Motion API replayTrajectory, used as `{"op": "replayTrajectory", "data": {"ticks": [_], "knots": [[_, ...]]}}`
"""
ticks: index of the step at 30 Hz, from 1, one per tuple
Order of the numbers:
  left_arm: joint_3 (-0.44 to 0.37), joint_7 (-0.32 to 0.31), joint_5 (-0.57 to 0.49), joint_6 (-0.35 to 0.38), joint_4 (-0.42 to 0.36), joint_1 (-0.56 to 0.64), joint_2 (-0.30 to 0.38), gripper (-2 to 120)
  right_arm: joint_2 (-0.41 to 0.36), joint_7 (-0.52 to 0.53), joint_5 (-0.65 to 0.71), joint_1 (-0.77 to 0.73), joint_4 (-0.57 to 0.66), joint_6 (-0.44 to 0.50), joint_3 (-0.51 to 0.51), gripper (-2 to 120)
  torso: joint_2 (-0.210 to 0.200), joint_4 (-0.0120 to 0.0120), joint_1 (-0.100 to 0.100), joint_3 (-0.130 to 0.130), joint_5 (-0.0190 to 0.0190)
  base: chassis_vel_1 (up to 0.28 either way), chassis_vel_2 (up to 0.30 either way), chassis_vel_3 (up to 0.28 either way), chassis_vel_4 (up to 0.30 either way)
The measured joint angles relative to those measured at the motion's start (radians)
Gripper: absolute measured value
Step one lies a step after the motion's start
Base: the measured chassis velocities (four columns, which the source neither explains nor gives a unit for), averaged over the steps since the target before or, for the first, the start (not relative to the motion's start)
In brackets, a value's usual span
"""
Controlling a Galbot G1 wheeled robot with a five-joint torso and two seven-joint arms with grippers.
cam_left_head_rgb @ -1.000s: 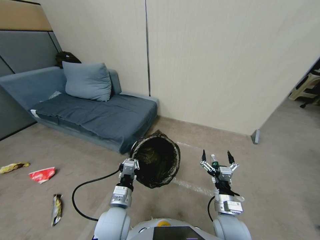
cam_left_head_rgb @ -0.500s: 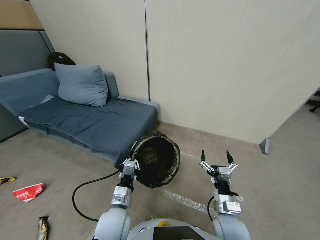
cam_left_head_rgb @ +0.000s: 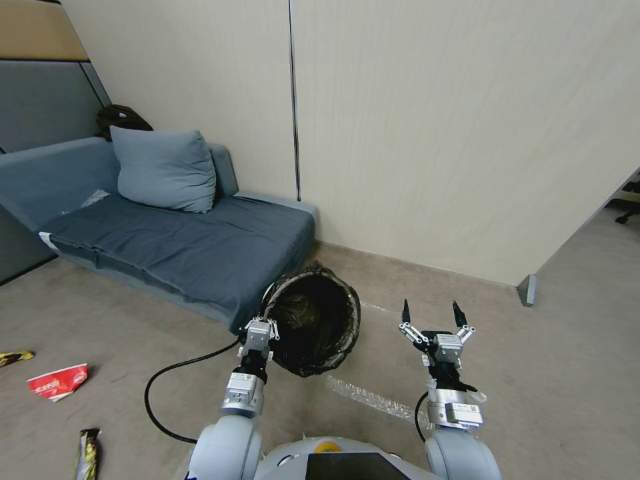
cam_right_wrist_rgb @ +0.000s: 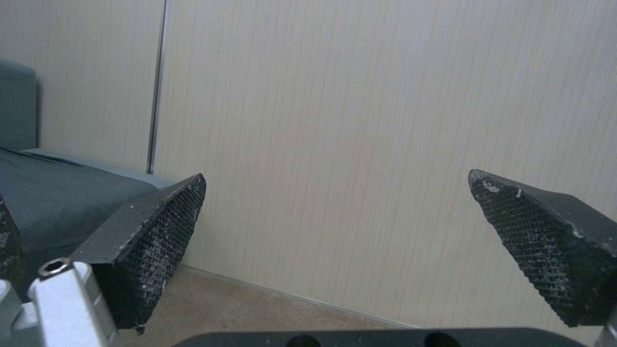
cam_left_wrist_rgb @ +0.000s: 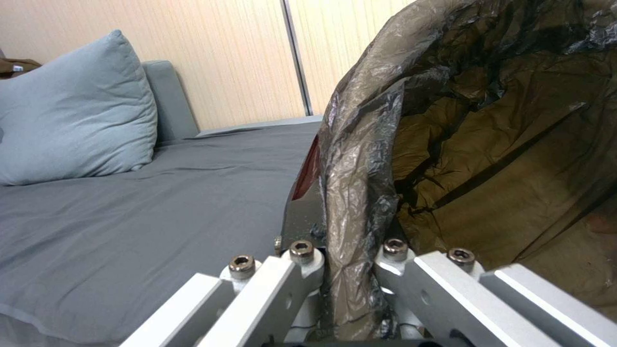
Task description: Pick up the trash bin, then pick up the garbage from the floor and place it into the trash bin.
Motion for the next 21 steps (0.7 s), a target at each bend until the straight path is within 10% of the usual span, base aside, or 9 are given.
{"op": "replayTrajectory", "data": {"ticks": [21], "knots": [[0.000,0.000,0.000,0.000,0.000,0.000,0.000,1,0.000,0.000,0.000,0.000,0.000,0.000,0.000,100,0.000,0.0000,0.000,0.000,0.0000,0.000,0.000,0.000,0.000]]}}
